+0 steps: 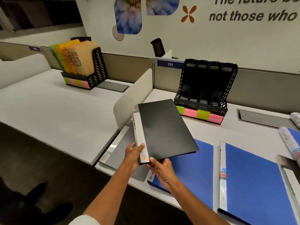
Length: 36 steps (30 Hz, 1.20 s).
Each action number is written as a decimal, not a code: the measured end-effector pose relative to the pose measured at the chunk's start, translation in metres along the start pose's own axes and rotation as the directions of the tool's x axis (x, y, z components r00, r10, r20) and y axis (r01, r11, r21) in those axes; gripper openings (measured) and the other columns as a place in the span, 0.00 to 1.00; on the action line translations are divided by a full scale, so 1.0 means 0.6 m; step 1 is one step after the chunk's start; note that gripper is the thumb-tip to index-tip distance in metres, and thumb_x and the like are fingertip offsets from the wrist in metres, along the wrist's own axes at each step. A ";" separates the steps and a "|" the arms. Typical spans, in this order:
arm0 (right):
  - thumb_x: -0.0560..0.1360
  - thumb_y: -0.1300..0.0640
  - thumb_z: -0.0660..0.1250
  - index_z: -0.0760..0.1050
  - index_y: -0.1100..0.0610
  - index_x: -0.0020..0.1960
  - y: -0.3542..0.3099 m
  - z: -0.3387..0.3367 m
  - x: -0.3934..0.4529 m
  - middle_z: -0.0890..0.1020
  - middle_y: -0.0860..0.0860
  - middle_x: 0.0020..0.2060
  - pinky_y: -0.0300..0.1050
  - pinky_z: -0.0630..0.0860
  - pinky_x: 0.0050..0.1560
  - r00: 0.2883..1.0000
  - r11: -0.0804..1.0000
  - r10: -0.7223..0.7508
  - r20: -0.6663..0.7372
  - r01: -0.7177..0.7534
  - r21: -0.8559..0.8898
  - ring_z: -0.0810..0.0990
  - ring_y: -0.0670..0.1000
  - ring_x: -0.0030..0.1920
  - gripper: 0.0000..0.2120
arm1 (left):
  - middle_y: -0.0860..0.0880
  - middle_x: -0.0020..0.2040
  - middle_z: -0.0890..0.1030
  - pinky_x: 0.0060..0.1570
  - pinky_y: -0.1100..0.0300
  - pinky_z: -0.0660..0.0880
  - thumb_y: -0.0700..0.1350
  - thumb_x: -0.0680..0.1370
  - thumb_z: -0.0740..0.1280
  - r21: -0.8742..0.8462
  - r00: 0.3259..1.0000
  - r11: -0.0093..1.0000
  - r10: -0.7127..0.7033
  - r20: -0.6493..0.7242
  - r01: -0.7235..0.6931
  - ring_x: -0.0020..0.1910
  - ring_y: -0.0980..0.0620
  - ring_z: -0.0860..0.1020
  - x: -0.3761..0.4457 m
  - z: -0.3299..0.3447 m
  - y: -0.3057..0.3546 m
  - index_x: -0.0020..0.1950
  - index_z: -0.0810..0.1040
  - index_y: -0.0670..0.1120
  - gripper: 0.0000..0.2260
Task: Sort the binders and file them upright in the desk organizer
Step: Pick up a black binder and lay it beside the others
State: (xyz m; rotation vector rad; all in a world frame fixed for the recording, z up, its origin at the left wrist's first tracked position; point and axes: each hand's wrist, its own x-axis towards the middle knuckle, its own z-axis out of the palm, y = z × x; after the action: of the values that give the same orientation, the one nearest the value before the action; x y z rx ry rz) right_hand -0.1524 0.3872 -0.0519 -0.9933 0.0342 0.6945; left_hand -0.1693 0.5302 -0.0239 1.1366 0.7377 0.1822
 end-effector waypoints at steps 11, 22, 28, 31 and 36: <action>0.76 0.62 0.69 0.74 0.61 0.63 -0.005 0.010 0.080 0.83 0.58 0.55 0.53 0.82 0.49 0.894 0.968 -0.190 -0.407 0.240 0.075 0.83 0.58 0.54 0.16 | 0.37 0.59 0.79 0.55 0.44 0.77 0.35 0.77 0.67 -0.034 0.990 0.997 -0.058 0.130 0.063 0.53 0.39 0.79 0.130 -0.069 0.028 0.68 0.72 0.39 0.19; 0.75 0.61 0.70 0.80 0.53 0.52 0.049 0.019 0.079 0.82 0.51 0.51 0.45 0.78 0.57 0.557 0.910 -0.400 -0.728 0.143 -0.390 0.80 0.53 0.55 0.07 | 0.38 0.63 0.78 0.63 0.43 0.74 0.34 0.77 0.68 0.233 0.975 0.972 -0.049 0.219 -0.004 0.58 0.38 0.79 0.192 -0.185 0.057 0.70 0.69 0.38 0.21; 0.75 0.60 0.70 0.80 0.56 0.57 0.102 0.063 0.068 0.81 0.51 0.52 0.41 0.76 0.54 0.465 0.876 -0.431 -0.773 0.009 -0.483 0.78 0.50 0.52 0.11 | 0.40 0.66 0.76 0.60 0.43 0.76 0.37 0.77 0.69 0.342 0.978 0.940 -0.060 0.201 -0.013 0.58 0.41 0.78 0.199 -0.231 0.047 0.72 0.68 0.40 0.24; 0.75 0.61 0.70 0.79 0.57 0.59 0.120 0.085 0.064 0.81 0.51 0.53 0.39 0.75 0.53 0.429 0.856 -0.460 -0.777 -0.018 -0.516 0.77 0.49 0.51 0.12 | 0.41 0.67 0.75 0.58 0.43 0.77 0.39 0.77 0.69 0.403 0.980 0.914 -0.044 0.193 -0.039 0.58 0.41 0.78 0.200 -0.247 0.051 0.73 0.67 0.42 0.25; 0.76 0.60 0.70 0.78 0.57 0.61 0.159 0.119 0.059 0.81 0.52 0.56 0.43 0.76 0.56 0.404 0.790 -0.531 -0.745 -0.083 -0.608 0.78 0.51 0.56 0.14 | 0.41 0.68 0.75 0.52 0.50 0.78 0.41 0.78 0.69 0.522 0.987 0.847 0.019 0.162 -0.103 0.56 0.42 0.78 0.197 -0.273 0.058 0.73 0.68 0.43 0.24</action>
State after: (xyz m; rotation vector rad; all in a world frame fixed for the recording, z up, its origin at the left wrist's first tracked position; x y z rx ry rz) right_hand -0.1971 0.4948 -0.0952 -1.8490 0.6727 -0.2416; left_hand -0.1732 0.7274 -0.0810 1.6852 0.6303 -0.0644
